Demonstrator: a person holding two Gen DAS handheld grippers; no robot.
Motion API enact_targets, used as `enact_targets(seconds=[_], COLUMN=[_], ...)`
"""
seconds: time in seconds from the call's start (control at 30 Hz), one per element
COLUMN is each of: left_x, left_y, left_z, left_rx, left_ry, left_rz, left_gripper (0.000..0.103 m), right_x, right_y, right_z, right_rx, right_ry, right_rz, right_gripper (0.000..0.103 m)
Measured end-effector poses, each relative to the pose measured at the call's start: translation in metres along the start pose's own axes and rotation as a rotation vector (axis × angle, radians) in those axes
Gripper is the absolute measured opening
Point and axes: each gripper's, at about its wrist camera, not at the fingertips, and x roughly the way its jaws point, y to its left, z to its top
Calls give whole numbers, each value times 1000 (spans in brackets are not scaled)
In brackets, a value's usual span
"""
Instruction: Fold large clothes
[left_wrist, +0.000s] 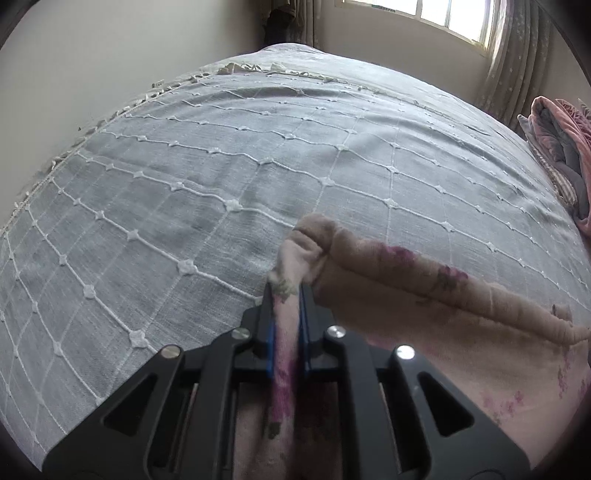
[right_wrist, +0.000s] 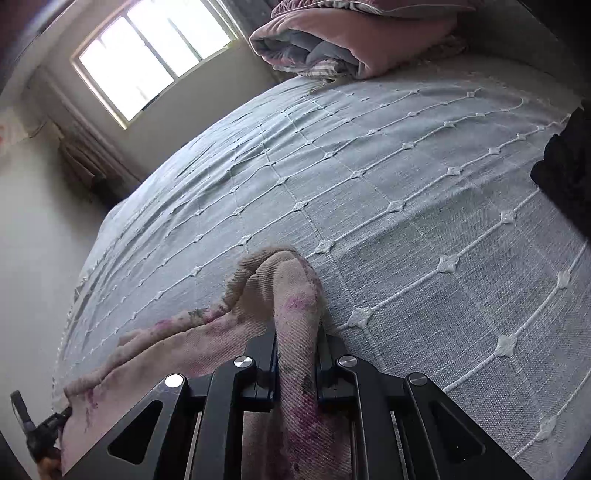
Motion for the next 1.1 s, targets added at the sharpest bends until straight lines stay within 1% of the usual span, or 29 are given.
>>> enact_targets(seconds=[0.17,0.27,0.3,0.33,0.4,0.47,0.53,0.57,0.6,0.63,0.7,0.73,0.77,0.8,0.83,0.87,0.9,0.93,0.97,1.03,1.07,1.1], left_x=[1,-4,-10,-17,-40,-63,-82,-86,-84,-73,-38,-15,-2,1,-2,-6,-5,-3,-2,0,2,3], left_y=[0,7,14,20,36,45,44,42,39,33,24,19,16,14,13,13,13,14,16,17,16,17], left_z=[-5,-4,-2,1,9,17,22,22,20,17,8,-1,-6,-9,-8,-8,-9,-9,-9,-8,-7,-4], left_rx=[-28,-55,-78,-102,-165,-217,-222,-214,-203,-181,-145,-138,-134,-128,-128,-128,-126,-129,-137,-137,-126,-117], left_ry=[-18,-19,-23,-32,-67,-100,-166,-197,-213,-198,-108,-42,-11,-14,-33,-51,-47,-42,-38,-18,2,22], left_rz=[5,-9,-28,-52,-123,-154,-138,-118,-98,-67,-38,-21,-2,16,21,23,27,25,16,6,1,-5], left_gripper=[13,12,11,11,10,10,9,9,9,9,9,10,10,10,10,10,11,11,12,18,19,23], right_x=[9,9,4,-8,-36,-62,-82,-88,-90,-90,-73,-55,-30,-6,16,27,24,22,25,29,31,32], right_y=[1,12,19,27,41,51,63,70,76,81,79,74,64,48,30,12,5,4,9,16,18,19], right_z=[0,5,8,11,17,28,38,40,41,39,37,33,27,19,13,9,11,13,12,10,10,10], right_rx=[-11,-46,-68,-95,-129,-133,-145,-162,-180,-196,-203,-204,-198,-169,-101,-15,19,16,-13,-57,-65,-65], right_ry=[4,9,-7,-48,-113,-171,-227,-254,-274,-295,-269,-229,-161,-87,4,55,50,47,59,69,76,89], right_rz=[-41,-50,-41,-22,29,94,153,158,152,142,90,41,-18,-42,-28,12,44,47,17,-32,-56,-69], right_gripper=[14,14,14,14,14,14,13,13,13,13,13,13,14,14,14,14,14,15,15,18,23,35])
